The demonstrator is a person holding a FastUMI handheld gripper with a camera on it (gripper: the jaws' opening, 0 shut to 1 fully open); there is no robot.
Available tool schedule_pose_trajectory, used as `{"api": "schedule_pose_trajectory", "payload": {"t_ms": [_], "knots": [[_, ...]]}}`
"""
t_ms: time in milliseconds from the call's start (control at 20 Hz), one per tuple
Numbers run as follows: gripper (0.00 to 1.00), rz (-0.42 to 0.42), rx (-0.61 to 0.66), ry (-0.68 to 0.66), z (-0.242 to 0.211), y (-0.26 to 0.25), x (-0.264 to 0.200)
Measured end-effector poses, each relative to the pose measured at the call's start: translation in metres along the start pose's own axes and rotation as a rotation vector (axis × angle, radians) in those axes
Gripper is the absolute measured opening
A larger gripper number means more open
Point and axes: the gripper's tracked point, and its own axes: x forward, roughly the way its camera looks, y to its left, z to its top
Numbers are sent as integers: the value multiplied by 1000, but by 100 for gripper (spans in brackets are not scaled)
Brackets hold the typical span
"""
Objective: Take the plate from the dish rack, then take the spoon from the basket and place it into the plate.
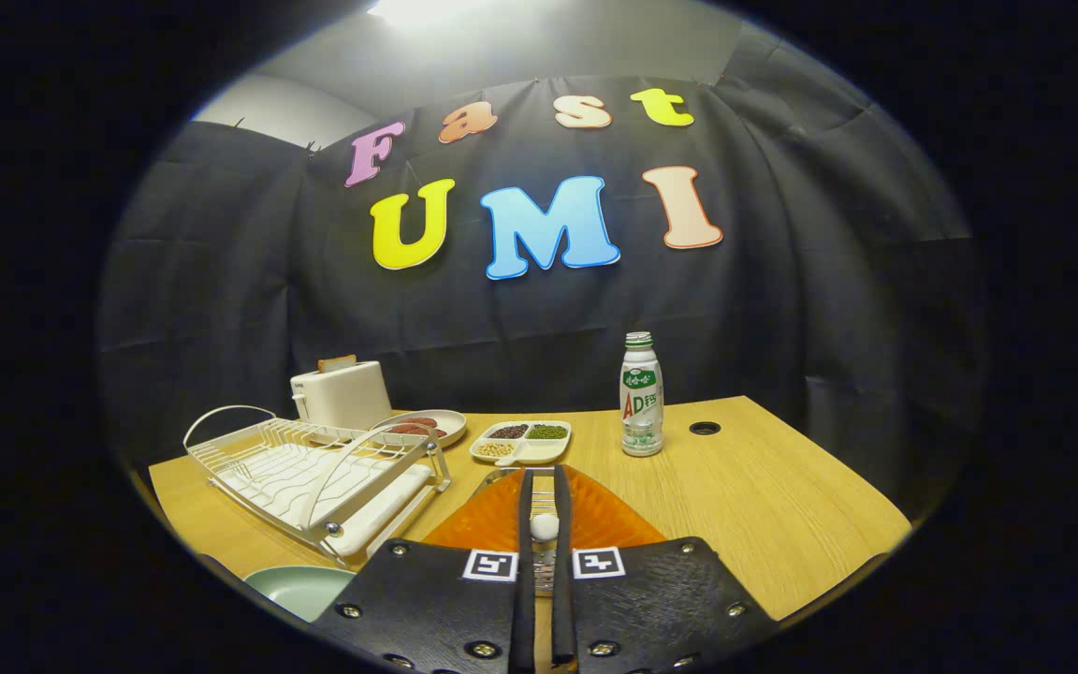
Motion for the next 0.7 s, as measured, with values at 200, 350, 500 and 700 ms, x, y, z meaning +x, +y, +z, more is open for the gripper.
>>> {"api": "schedule_pose_trajectory", "payload": {"t_ms": [200, 350, 500, 700], "knots": [[1, 10, -10, 18, 7, 6, -6], [1, -15, -38, 11, 20, -1, -9], [1, -30, -8, 0, 37, -3, -16], [1, -33, 11, -12, 67, -3, -27]]}}
